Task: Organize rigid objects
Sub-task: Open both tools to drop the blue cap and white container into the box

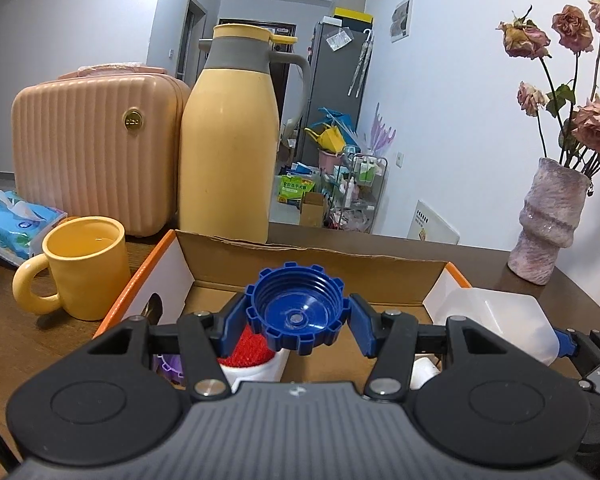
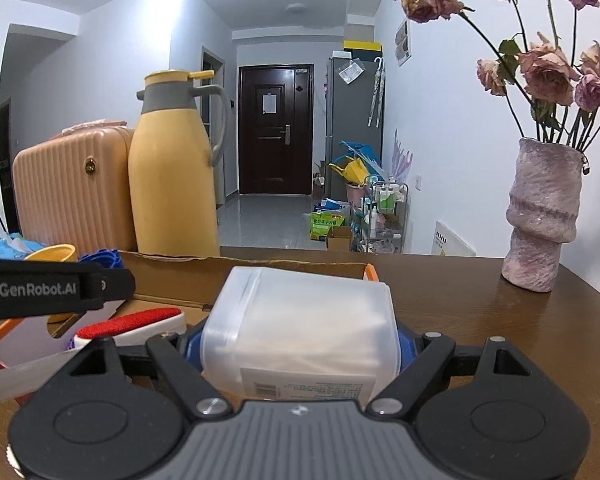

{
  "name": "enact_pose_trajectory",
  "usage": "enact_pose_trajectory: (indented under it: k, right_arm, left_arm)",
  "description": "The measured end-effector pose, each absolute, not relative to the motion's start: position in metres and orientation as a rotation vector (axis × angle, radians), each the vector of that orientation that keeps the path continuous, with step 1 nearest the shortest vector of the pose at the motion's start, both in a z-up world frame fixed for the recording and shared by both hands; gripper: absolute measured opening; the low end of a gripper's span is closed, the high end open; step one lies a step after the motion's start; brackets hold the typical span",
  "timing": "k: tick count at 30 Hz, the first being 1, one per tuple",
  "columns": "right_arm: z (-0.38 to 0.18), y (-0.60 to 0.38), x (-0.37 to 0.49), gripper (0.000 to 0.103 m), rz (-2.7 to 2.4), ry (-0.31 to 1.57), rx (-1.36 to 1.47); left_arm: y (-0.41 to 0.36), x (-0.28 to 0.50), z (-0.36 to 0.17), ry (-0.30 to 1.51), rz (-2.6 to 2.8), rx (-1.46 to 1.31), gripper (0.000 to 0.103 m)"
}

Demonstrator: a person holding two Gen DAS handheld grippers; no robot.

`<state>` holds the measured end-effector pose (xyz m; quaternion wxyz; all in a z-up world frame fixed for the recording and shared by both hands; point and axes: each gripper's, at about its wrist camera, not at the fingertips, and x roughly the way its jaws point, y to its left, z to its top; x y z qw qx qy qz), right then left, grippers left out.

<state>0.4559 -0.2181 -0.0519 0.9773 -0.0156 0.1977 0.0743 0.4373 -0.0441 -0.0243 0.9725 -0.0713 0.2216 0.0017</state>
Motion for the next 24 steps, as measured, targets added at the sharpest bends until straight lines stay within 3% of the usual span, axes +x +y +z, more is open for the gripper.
enact_pose_trajectory:
  k: [11, 12, 16, 19, 24]
  right_arm:
    - [-0.058, -0.216, 0.464, 0.084, 0.170, 0.428, -0.052]
    - [-0.059, -0.216, 0.464, 0.084, 0.171, 0.434, -0.053]
    - [-0.058, -0.220, 0.466, 0.086, 0.158, 0.452, -0.045]
    - [-0.056, -0.224, 0.465, 0.101, 0.143, 0.446, -0.033]
    - [-0.056, -0.226, 0.465, 0.103, 0.133, 0.446, -0.030]
  left_arm:
    - [-0.042, 0.448, -0.031, 0.477, -0.003, -0.133, 0.056]
    - [-0.042, 0.448, -0.031, 0.478, -0.005, -0.131, 0.058]
    - [-0.042, 0.445, -0.031, 0.474, 0.007, -0.127, 0.101]
    - [-0.038, 0.439, -0.027, 0.439, 0.050, -0.135, 0.103]
    - [-0.032, 0.437, -0.026, 0.433, 0.079, -0.159, 0.103]
